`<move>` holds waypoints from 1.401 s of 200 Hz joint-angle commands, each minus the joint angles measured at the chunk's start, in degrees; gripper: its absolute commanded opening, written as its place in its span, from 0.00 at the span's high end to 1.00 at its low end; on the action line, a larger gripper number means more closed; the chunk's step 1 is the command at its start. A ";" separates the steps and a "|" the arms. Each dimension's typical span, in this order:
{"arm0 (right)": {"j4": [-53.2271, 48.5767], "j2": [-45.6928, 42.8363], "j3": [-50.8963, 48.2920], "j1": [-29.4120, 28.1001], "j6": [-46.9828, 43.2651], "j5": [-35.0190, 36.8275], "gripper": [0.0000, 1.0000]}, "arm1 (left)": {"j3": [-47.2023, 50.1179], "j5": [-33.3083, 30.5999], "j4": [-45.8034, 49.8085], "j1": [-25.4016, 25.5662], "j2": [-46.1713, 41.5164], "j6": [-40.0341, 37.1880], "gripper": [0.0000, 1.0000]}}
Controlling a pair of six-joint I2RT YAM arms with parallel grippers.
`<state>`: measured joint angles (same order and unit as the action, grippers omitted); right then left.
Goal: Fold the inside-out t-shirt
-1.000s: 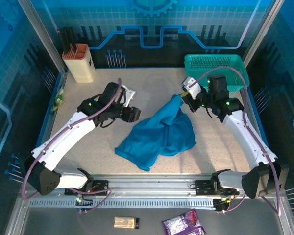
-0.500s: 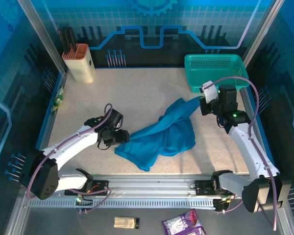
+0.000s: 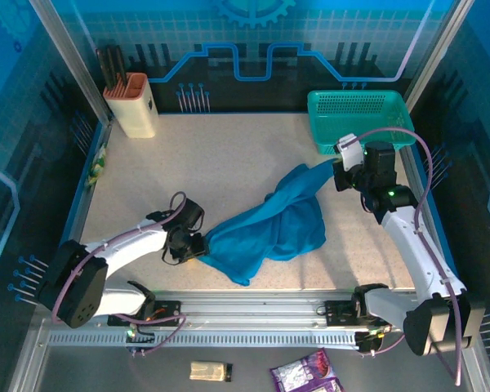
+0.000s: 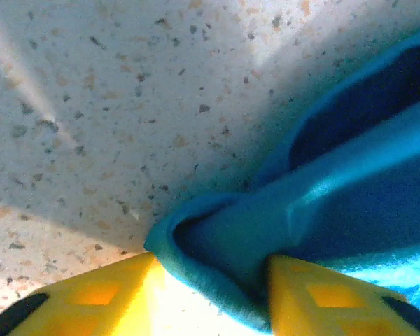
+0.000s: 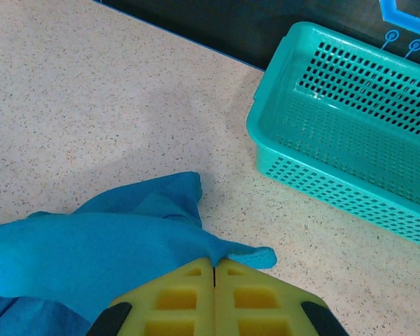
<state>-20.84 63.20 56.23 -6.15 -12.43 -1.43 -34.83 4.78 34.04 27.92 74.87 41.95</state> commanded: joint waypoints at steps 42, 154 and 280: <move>4.83 -2.25 4.98 1.42 -0.58 4.71 1.00 | -14.28 -6.21 4.40 -4.47 -2.71 -11.27 0.93; 10.13 -15.59 6.84 4.19 1.12 18.72 1.00 | -55.38 9.14 17.88 -24.63 0.89 -27.97 0.94; 5.55 -20.49 -12.87 4.76 5.75 17.85 1.00 | -17.29 22.08 6.15 -13.85 4.58 -22.60 0.57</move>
<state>-17.41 43.13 42.94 -2.46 -7.05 15.18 -48.51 28.56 42.41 13.06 78.98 17.96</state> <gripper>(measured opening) 0.063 0.411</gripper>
